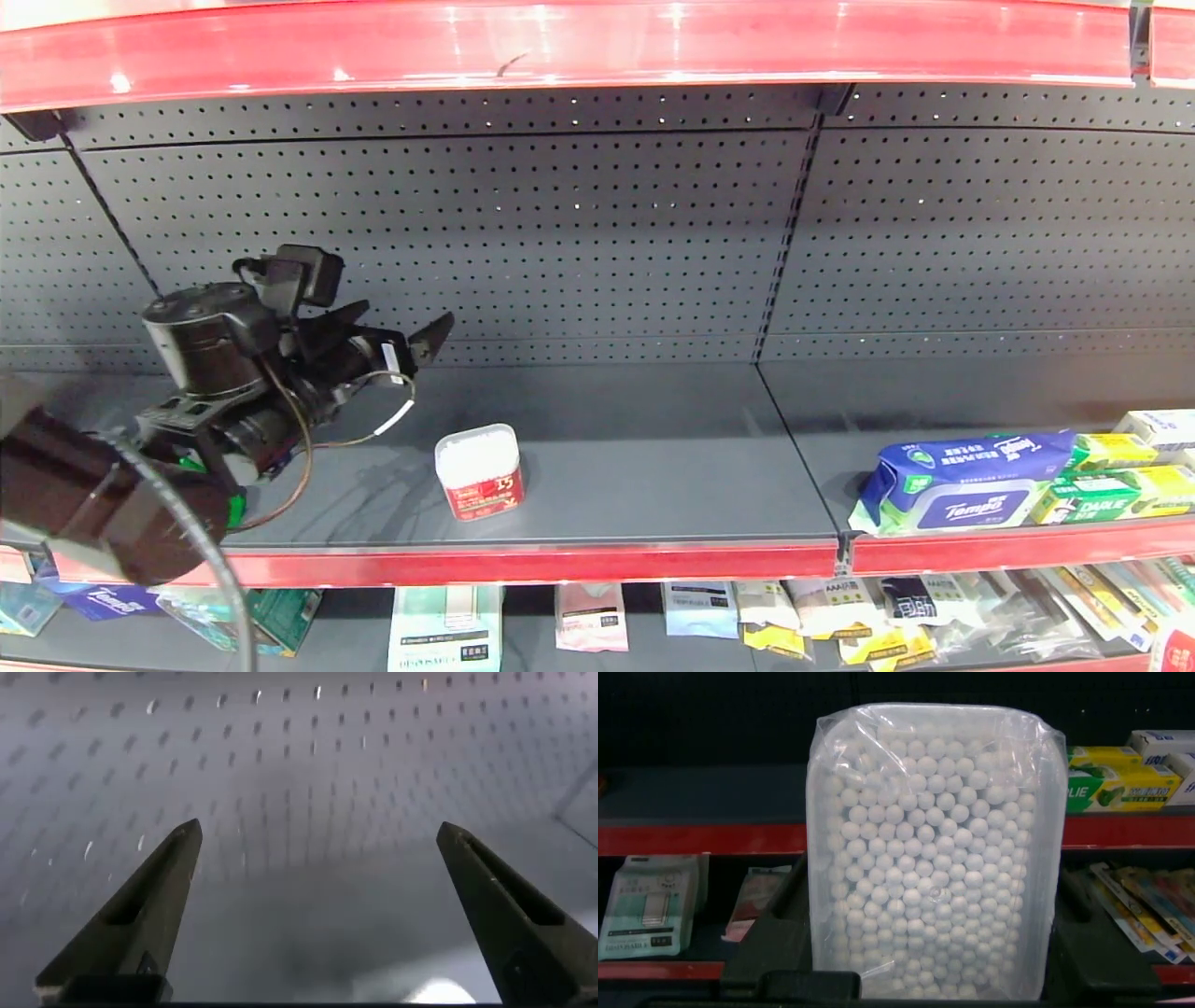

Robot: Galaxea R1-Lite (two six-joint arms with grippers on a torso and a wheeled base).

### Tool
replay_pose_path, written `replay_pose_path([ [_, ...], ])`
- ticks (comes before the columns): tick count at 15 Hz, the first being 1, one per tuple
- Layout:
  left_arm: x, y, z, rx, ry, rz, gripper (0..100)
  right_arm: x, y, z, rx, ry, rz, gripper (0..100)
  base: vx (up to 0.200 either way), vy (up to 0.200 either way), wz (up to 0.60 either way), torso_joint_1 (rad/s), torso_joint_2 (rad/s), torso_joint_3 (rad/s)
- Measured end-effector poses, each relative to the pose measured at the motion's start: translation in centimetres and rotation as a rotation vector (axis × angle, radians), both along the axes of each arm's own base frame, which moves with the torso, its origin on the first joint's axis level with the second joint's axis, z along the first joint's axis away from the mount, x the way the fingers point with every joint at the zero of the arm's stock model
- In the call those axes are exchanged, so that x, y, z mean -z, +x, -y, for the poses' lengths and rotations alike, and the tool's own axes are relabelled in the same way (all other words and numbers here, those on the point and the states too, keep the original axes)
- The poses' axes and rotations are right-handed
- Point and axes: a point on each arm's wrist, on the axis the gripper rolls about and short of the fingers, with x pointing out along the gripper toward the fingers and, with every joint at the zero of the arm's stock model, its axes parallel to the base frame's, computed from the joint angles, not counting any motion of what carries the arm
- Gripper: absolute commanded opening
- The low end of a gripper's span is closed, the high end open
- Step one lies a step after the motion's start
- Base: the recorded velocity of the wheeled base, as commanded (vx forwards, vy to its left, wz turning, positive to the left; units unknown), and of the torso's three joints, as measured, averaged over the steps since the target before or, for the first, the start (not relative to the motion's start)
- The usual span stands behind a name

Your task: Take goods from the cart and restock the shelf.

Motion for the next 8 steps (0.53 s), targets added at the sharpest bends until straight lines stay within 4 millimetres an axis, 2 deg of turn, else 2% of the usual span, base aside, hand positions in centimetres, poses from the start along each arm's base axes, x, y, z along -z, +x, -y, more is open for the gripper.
replay_pose_path([
  [4,-3.2,-9.1,-2.0,0.015,0.006,-0.104,100,0.0,0.0,0.0,0.000,0.000,0.000,0,0.000,0.000,0.00,0.000,0.00,0.000],
  [8,-3.5,-19.4,-4.4,0.021,0.039,-0.200,100,0.0,0.0,0.0,0.000,0.003,0.000,0,0.000,0.000,0.00,0.000,0.00,0.000],
])
